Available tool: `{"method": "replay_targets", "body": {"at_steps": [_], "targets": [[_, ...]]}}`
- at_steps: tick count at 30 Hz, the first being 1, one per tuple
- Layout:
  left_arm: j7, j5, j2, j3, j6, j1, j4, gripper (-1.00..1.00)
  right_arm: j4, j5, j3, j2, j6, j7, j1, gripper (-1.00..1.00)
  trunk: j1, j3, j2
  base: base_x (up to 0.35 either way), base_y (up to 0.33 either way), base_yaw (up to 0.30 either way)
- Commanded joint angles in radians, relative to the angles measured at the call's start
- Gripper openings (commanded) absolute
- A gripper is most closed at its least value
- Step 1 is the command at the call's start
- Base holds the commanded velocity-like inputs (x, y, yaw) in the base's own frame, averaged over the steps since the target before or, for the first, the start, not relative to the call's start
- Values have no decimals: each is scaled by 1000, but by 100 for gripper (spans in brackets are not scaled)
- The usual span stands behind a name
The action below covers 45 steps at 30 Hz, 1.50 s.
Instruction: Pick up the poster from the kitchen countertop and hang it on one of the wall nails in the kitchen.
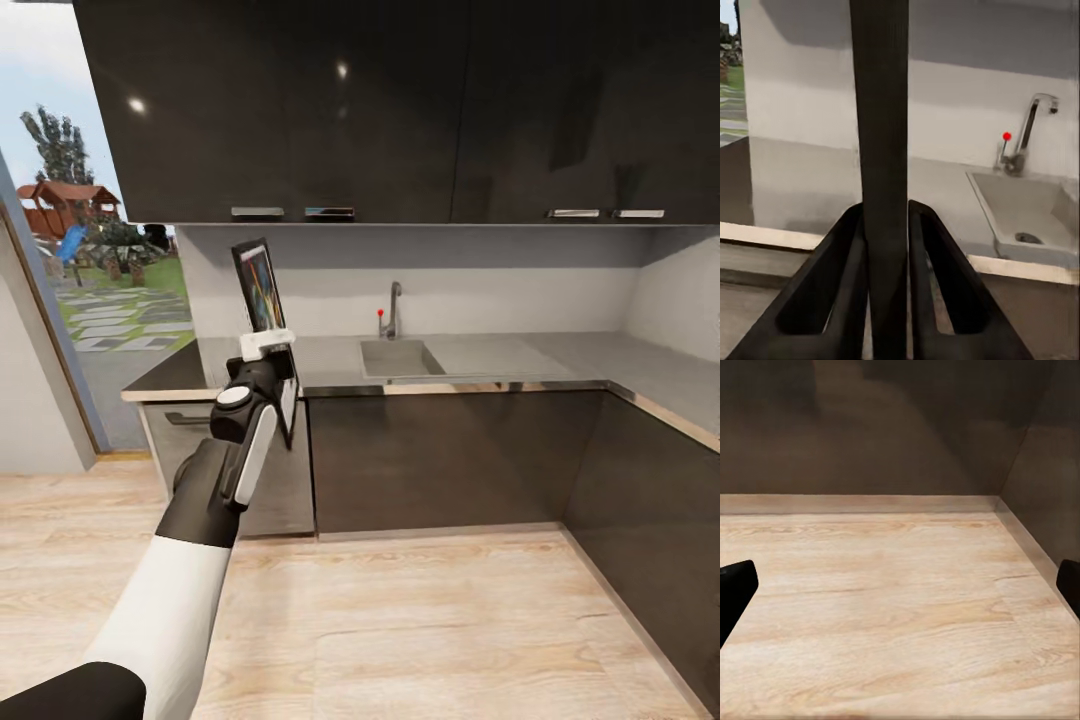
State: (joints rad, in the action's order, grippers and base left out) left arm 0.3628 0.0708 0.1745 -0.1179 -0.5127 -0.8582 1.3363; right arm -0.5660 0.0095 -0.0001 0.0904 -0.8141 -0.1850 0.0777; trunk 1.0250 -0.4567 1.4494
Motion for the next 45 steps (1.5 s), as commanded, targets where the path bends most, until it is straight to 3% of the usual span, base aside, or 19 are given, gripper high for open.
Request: {"method": "replay_targets", "body": {"at_steps": [1,3,5,8,13,16,20,22,27,29,31,34,35,38,40,41,44,45], "targets": [[-15,7,0,-2,-17,-1,6,-100,-2,1,0,0,0,-2,0,100,0,-1,1,-24,0,0],[-241,38,0,0,-128,-1,62,-100,-2,1,0,0,0,-2,1,100,0,-1,1,-7,0,0],[-371,49,0,2,-156,-1,75,-100,-2,1,0,0,0,-2,0,100,0,-1,1,-3,0,0],[-484,55,-1,2,-186,0,78,-100,-2,1,0,0,0,-2,0,100,0,-1,1,0,0,0],[-702,57,-39,3,-246,1,78,-100,-2,1,0,2,0,-1,0,100,0,-1,1,0,0,0],[-932,56,-109,3,-262,3,75,-100,-2,1,-1,5,1,1,0,100,0,-1,1,0,0,0],[-1137,56,-188,2,-247,31,74,-100,-4,0,-2,9,2,5,-1,100,0,-1,1,0,0,0],[-1189,55,-208,2,-206,82,75,-100,-8,0,-3,14,3,7,-1,100,0,-1,1,0,0,0],[-1232,53,-233,3,-88,182,73,-100,-16,-1,-3,49,13,46,-1,100,0,-1,1,0,0,0],[-1242,54,-250,3,-33,241,72,-100,-62,-5,-4,73,49,124,-1,100,0,-1,1,0,0,0],[-1244,55,-254,3,-8,269,73,-100,-104,-8,-5,79,92,174,-1,100,0,-1,1,0,0,0],[-1283,54,-273,3,57,320,71,-100,-222,-11,-6,88,266,304,-1,100,0,-1,1,0,0,0],[-1319,53,-291,3,76,332,70,-100,-276,-11,-7,89,337,362,-1,100,0,-1,1,0,0,0],[-1380,53,-317,3,93,343,66,-100,-364,-10,-12,91,429,457,-1,100,0,-1,1,0,0,0],[-1422,52,-333,3,102,348,58,-100,-447,-10,-48,91,515,551,-1,100,0,-1,1,0,0,0],[-1438,52,-339,3,106,353,52,-100,-495,-11,-92,91,575,618,-1,100,0,-1,1,0,0,0],[-1451,52,-345,3,109,369,47,-100,-553,-9,-164,91,666,741,-1,100,0,-1,1,0,0,0],[-1457,52,-346,3,110,378,45,-100,-584,-8,-207,91,717,828,-4,100,0,-1,1,0,0,0]]}}
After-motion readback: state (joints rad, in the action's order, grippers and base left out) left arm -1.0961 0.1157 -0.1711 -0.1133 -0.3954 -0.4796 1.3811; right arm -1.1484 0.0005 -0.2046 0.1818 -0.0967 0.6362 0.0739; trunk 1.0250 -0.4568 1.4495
